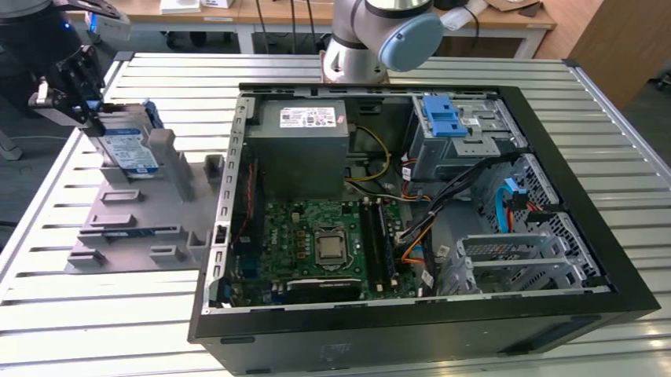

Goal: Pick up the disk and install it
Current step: 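Pick up the disk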

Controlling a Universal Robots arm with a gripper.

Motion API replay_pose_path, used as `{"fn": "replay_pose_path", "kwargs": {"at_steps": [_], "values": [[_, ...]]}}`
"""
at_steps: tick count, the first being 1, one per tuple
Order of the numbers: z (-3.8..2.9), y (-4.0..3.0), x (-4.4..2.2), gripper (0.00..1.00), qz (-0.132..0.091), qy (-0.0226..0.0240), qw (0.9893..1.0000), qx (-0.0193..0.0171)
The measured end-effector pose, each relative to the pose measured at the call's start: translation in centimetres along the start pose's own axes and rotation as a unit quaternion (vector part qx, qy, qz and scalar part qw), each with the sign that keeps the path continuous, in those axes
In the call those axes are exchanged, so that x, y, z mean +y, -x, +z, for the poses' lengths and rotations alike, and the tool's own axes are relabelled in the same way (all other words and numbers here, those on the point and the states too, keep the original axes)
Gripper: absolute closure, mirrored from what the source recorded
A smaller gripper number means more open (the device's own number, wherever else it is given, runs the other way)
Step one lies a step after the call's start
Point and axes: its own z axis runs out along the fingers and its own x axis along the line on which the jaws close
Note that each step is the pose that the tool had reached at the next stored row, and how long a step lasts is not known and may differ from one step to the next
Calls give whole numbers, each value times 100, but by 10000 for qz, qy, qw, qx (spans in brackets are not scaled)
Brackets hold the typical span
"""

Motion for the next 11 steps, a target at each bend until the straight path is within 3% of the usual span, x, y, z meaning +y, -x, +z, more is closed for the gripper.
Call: {"fn": "replay_pose_path", "kwargs": {"at_steps": [11], "values": [[2, -34, 1, 63, 42, 1, 10000, 8]]}}
